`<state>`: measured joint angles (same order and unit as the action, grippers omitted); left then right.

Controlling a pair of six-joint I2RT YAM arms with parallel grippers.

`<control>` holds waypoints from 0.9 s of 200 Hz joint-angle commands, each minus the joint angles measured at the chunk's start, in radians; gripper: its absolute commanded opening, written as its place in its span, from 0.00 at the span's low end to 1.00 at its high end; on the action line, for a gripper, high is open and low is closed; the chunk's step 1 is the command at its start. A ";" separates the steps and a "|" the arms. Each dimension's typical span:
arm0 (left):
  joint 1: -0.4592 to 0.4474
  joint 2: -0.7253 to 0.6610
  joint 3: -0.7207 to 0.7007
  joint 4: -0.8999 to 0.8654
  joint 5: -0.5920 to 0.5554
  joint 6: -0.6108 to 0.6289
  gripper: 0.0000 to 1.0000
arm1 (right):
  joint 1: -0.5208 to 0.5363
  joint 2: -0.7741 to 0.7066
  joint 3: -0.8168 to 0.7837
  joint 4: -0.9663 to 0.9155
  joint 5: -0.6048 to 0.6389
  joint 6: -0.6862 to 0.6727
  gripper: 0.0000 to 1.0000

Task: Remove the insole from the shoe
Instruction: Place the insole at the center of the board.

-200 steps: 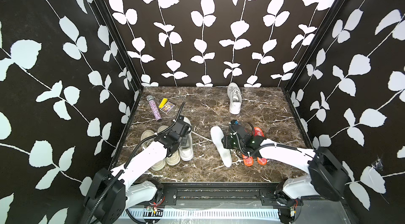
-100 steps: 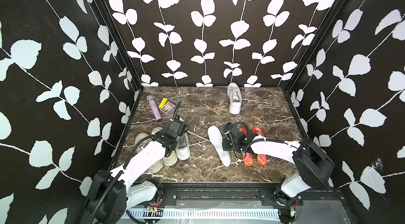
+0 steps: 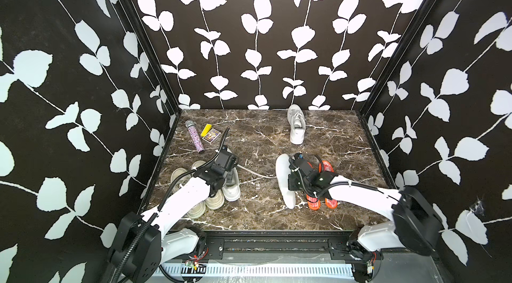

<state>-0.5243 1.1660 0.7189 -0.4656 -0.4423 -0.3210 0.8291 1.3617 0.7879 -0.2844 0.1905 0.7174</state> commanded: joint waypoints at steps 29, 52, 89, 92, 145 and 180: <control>0.019 0.001 -0.001 0.001 -0.026 -0.005 0.00 | -0.032 0.018 -0.006 -0.036 0.058 -0.021 0.00; 0.020 -0.006 0.000 -0.002 -0.025 -0.005 0.00 | -0.032 0.101 0.012 -0.013 0.013 -0.015 0.00; 0.019 -0.017 -0.004 0.002 -0.013 -0.001 0.00 | -0.026 0.189 0.031 0.063 -0.093 0.003 0.00; 0.019 -0.019 -0.005 0.002 -0.013 -0.002 0.00 | -0.023 0.193 0.032 0.072 -0.105 0.004 0.00; 0.020 -0.014 0.003 0.013 0.007 -0.003 0.06 | 0.058 0.280 0.135 0.129 -0.192 0.045 0.00; 0.020 -0.012 0.007 0.008 0.011 0.003 0.10 | 0.068 0.183 0.120 0.101 -0.077 0.050 0.00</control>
<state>-0.5140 1.1683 0.7189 -0.4583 -0.4259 -0.3199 0.8959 1.6268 0.9142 -0.1730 0.0322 0.7433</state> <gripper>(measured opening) 0.099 0.047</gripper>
